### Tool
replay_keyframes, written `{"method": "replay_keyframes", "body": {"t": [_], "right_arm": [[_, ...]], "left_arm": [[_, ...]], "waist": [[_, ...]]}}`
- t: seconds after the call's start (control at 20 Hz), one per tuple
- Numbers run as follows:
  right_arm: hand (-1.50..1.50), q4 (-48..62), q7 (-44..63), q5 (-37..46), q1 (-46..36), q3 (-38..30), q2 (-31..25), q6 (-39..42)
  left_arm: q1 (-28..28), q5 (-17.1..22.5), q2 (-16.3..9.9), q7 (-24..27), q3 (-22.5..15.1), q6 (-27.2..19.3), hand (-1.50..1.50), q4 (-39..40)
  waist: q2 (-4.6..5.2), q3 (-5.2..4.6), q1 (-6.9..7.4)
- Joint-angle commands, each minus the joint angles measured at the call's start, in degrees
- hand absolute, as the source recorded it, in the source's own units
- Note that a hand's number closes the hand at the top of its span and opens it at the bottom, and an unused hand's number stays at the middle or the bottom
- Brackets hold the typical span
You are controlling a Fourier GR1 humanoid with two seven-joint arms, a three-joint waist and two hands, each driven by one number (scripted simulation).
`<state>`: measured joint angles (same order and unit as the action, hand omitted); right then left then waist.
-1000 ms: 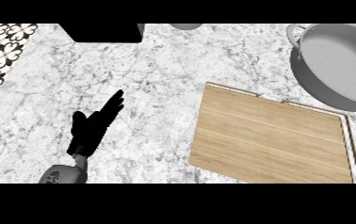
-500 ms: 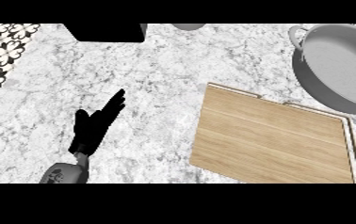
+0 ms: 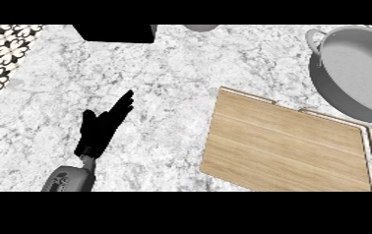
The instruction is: Pick the bell pepper from the tray and place it in the pot
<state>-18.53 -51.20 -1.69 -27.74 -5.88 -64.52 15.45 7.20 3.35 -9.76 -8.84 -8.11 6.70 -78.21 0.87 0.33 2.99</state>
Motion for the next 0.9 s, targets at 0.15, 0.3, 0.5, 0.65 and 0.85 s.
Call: {"method": "replay_keyframes", "body": {"t": [0.15,0.3,0.5,0.65,0.85], "right_arm": [[1.5,0.9,3.1,9.0,-10.2,6.5,2.4,-2.0],[1.5,0.3,6.5,13.1,-14.6,9.5,5.4,-5.5],[1.5,3.2,9.5,17.5,-19.3,12.1,9.0,-7.4],[1.5,3.0,11.1,22.7,-20.6,15.7,9.5,-14.4],[1.5,3.8,18.0,30.2,-22.2,21.1,12.8,-23.8]], "left_arm": [[1.7,0.3,0.9,-0.8,0.0,0.4,0.0,-0.4],[0.3,0.5,-0.3,-0.3,0.9,1.2,0.0,-0.1],[0.9,-0.9,0.2,1.7,0.6,0.8,0.0,1.9],[0.8,-1.7,1.3,0.6,-0.4,-0.2,0.0,0.9],[0.1,0.1,-0.1,2.1,0.8,2.5,0.0,1.9]], "waist": [[0.11,-0.1,0.61],[0.02,-0.18,0.57],[0.19,-0.18,0.39],[0.21,-0.18,0.63],[0.39,-0.26,1.08]]}}
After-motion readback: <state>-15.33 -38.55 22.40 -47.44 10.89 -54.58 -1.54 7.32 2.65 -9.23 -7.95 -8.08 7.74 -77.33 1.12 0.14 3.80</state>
